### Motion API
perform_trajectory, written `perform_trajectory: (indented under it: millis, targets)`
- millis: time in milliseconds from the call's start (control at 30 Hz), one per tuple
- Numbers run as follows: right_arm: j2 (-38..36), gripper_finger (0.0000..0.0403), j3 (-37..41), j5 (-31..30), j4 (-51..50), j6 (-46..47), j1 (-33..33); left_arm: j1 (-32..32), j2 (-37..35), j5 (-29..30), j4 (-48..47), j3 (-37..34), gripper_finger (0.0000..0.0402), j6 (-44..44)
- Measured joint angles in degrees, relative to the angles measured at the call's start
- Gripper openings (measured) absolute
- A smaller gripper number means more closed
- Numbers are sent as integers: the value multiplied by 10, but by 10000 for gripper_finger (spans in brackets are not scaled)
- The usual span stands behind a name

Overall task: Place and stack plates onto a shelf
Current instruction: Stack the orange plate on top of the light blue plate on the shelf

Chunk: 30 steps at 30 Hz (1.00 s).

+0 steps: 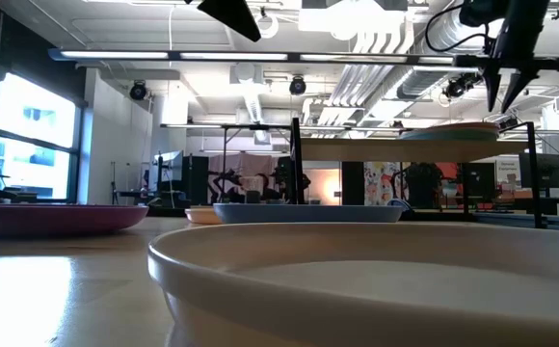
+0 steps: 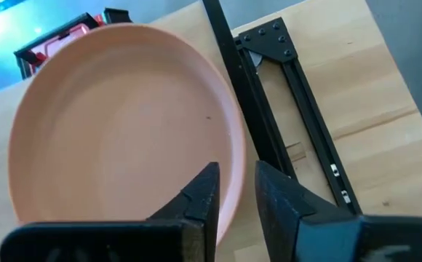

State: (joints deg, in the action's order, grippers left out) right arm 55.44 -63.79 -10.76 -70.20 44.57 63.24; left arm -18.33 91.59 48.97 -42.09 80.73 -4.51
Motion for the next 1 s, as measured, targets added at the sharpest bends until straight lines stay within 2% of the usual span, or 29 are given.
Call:
perform_trajectory:
  millis: [367, 667, 1000]
  targets:
    - [1, 69, 0, 68, -16, -60, -4, 0, 0, -11, 0, 0, 122, 29]
    - [5, 69, 0, 48, -29, -60, -42, 0, 0, -11, 3, 0, 122, 29]
    - [48, 69, 0, 37, -39, -72, -82, 0, 0, -24, 30, 0, 122, 29]
